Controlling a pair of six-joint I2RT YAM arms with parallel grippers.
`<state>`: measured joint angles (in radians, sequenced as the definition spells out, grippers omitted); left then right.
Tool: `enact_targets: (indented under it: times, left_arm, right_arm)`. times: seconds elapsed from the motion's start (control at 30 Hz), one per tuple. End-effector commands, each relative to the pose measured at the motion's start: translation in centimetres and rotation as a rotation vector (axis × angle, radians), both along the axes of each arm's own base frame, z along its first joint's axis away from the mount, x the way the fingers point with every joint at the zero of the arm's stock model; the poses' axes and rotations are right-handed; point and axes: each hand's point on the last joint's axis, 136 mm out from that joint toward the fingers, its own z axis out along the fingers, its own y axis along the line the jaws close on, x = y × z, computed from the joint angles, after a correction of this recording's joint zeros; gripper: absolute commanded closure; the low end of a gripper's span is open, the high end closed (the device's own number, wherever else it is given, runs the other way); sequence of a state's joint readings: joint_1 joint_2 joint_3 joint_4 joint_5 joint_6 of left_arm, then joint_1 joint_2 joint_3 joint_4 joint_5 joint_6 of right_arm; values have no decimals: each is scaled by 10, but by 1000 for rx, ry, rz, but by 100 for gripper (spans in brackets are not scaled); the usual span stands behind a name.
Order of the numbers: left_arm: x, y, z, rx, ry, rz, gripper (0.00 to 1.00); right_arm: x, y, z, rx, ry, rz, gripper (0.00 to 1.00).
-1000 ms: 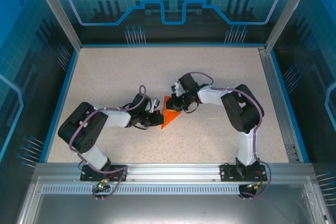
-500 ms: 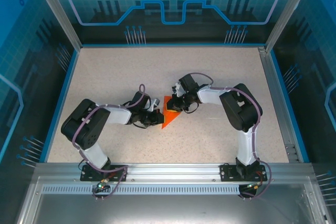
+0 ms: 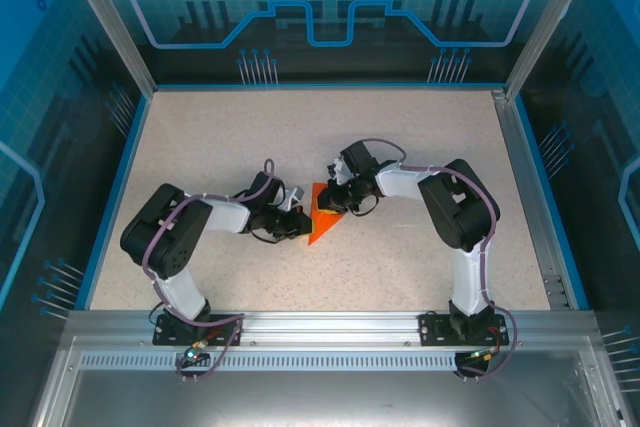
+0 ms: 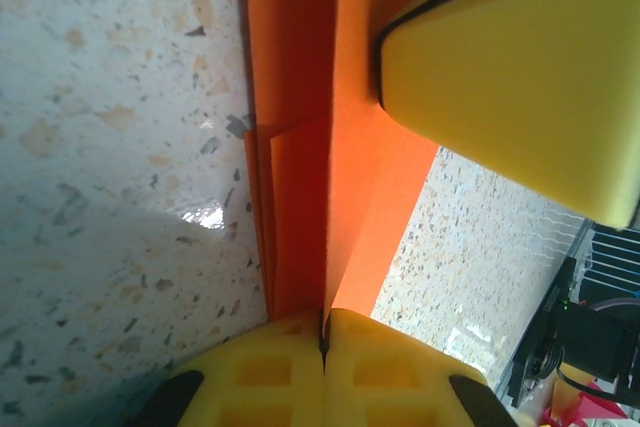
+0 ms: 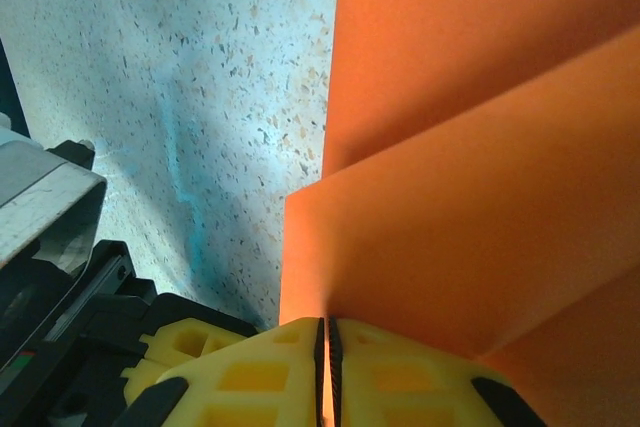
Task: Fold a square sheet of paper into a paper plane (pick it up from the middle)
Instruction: Fourth fold the wing at the center of the table.
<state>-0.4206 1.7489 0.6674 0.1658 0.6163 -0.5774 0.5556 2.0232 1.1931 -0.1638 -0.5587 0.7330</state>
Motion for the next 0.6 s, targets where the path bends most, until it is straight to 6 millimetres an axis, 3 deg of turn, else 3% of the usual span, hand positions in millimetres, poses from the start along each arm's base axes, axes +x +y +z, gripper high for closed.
enact_targets:
  times: [0.0,0.57]
  left_arm:
    - [-16,15,-33,101,108,21,98]
    - [-19,18,-41,119,151,27,97]
  right_arm:
    - [3,3,-1,18,15,9,87]
    - [-2,-11,-34,-78,67,-11,88]
